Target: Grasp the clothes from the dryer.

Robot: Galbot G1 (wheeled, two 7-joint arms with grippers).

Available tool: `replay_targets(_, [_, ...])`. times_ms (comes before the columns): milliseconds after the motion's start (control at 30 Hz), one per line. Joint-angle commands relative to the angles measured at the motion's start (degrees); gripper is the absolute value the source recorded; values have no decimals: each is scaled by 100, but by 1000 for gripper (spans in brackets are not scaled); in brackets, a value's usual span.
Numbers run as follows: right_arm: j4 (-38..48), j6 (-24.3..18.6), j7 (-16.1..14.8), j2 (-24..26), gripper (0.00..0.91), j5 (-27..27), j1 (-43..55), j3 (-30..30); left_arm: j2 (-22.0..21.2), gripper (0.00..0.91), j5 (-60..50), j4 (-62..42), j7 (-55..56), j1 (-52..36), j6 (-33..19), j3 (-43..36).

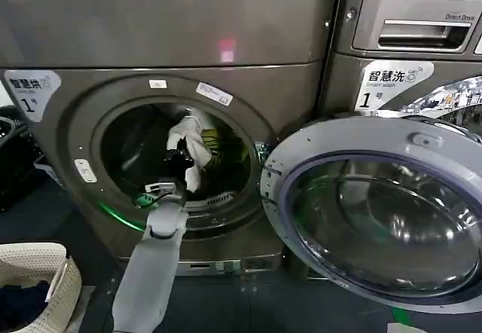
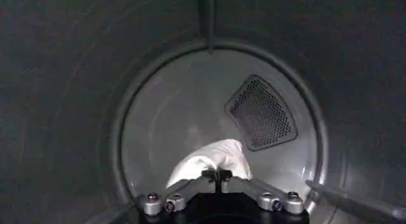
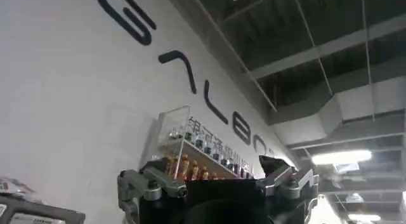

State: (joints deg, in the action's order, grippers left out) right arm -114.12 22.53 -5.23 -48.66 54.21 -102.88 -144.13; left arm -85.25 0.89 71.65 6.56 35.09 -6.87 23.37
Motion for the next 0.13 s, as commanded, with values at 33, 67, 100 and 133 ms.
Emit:
replay_targets(33, [5,8,-28,-3,907,-3,0,-19,10,0,-37,-1,-104,-26,6,5])
replay_targets(67, [4,10,-28,-6,907,-4,2,-19,7,0,-39,-1,-105,-34,5,2])
replay_targets(100, [2,9,-31,-11,907,-4,4,-16,4,0,-42,-4,-104,-37,5,4])
replay_targets(133, [-1,8,-35,-12,907,-5,4,-16,-1,0,-41,-6,-104,-40,6,7])
